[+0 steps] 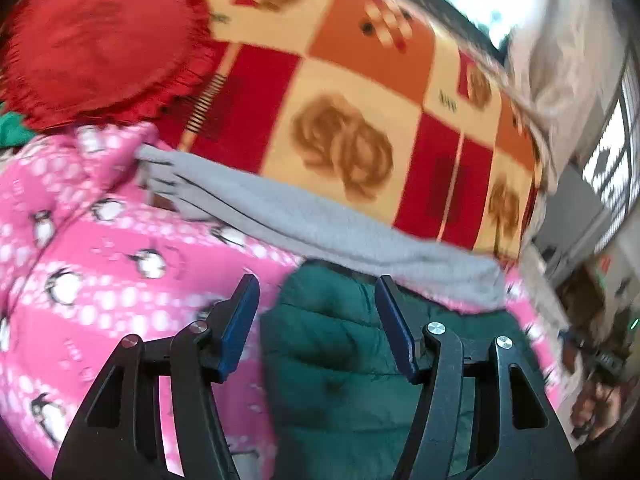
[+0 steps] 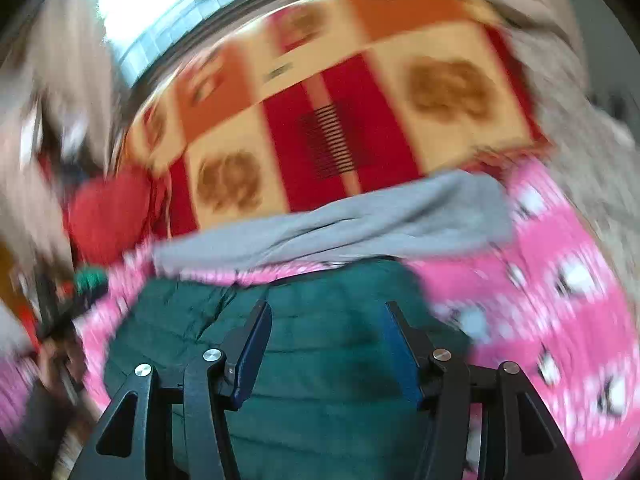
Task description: Fold large clothes
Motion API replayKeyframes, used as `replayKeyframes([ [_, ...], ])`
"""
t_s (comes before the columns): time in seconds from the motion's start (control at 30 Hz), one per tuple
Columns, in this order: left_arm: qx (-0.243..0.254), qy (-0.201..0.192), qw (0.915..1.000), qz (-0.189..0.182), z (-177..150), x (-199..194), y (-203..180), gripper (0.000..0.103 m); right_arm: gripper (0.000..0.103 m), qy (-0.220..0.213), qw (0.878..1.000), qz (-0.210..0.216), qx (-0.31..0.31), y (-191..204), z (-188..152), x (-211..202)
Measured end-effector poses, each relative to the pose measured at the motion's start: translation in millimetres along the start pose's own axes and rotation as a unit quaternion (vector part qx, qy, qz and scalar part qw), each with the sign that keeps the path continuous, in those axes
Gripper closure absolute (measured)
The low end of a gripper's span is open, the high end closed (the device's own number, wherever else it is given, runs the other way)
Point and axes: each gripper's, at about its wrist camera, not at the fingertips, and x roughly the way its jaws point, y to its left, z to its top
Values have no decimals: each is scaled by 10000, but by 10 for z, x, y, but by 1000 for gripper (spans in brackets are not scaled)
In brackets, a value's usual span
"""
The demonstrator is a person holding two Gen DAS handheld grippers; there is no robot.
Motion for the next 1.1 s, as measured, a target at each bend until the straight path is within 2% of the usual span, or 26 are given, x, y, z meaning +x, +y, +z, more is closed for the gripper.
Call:
replayKeyframes([
  [0.07,212,235,9994,168,-57,299,-119,44,48,220,9995,-37,-219,122,-41,350],
  [0.17,457,542,9966,408,-189,666,-237,44,48,793,9920,-924,-347,-75,-263,894],
  [0.3,803,556,9931,642,-362,982,-311,38,47,522,9966,-577,279,-439,-433,1015],
  [0.47,708,731,9927,653,-322,1041,-267,38,44,720,9959,-503,205,-438,-382,989],
  [0.53,771,701,9915,777,-241,803,-295,38,44,802,9950,-515,283,-424,-325,830],
  [0.6,802,491,9926,765,-180,495,-347,38,44,493,9967,-457,461,-350,-308,470],
  [0.63,869,363,9932,684,-137,222,-392,38,44,352,9973,-425,493,-295,-307,298],
  [0.67,928,279,9933,638,-114,49,-428,34,35,219,9976,-414,502,-232,-309,104],
  [0.7,1003,183,9928,637,-103,-161,-475,27,28,76,9975,-471,520,-158,-329,-117],
  [0.73,1093,78,9914,711,-108,-429,-539,10,15,-80,9970,-548,539,-80,-366,-330],
  [0.77,1158,55,9904,755,-124,-577,-579,0,10,-211,9968,-580,506,-4,-407,-518],
  [0.9,1456,-191,9854,857,-369,-1258,-764,0,9,-285,9972,-697,5,374,-716,-1189],
  [0.97,1474,-232,9857,782,-546,-1503,-814,0,2,-194,9957,-895,-167,518,-913,-1457],
  [1.1,1562,-282,9851,662,-987,-1894,-998,0,2,-172,9935,-1052,-399,635,-1254,-1786],
])
